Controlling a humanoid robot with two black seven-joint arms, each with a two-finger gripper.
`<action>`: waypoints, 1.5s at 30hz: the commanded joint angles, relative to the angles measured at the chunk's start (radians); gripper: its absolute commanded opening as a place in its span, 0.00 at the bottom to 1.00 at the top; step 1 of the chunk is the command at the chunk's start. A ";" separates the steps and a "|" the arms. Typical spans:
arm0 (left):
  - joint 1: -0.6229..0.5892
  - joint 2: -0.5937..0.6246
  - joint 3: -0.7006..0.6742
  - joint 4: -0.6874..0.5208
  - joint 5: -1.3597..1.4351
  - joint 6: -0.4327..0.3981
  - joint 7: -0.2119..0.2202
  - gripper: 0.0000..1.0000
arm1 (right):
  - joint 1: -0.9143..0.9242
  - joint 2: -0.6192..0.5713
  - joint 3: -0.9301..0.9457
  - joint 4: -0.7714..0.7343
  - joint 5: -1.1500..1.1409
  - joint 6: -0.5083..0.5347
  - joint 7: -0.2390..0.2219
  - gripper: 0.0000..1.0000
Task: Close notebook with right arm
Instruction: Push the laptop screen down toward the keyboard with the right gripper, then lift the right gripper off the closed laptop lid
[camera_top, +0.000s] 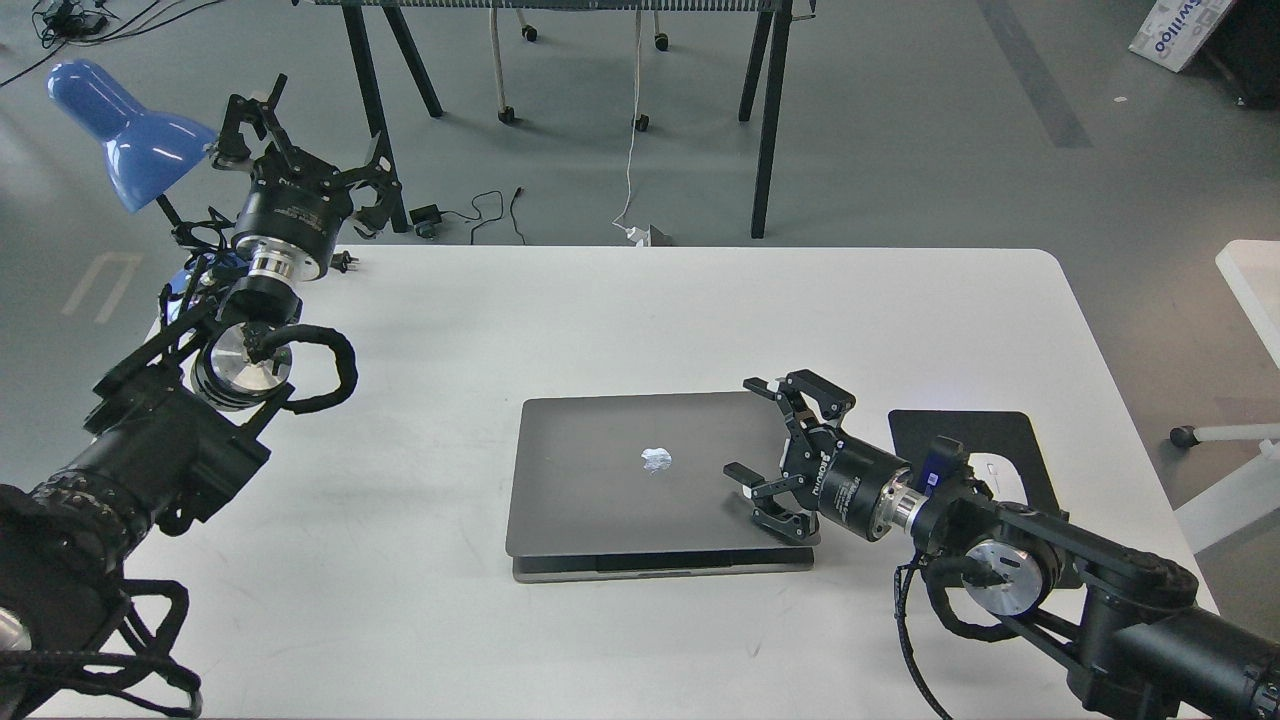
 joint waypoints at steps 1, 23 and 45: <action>0.000 0.000 0.000 0.000 0.000 0.000 0.000 1.00 | -0.020 0.001 0.001 -0.005 -0.011 0.000 0.004 1.00; 0.000 0.000 -0.003 0.000 0.000 0.000 0.000 1.00 | -0.023 0.022 -0.005 -0.051 -0.043 0.000 0.004 1.00; 0.000 0.000 0.000 0.000 -0.001 0.000 0.000 1.00 | 0.061 0.004 0.562 -0.017 -0.016 0.071 -0.049 1.00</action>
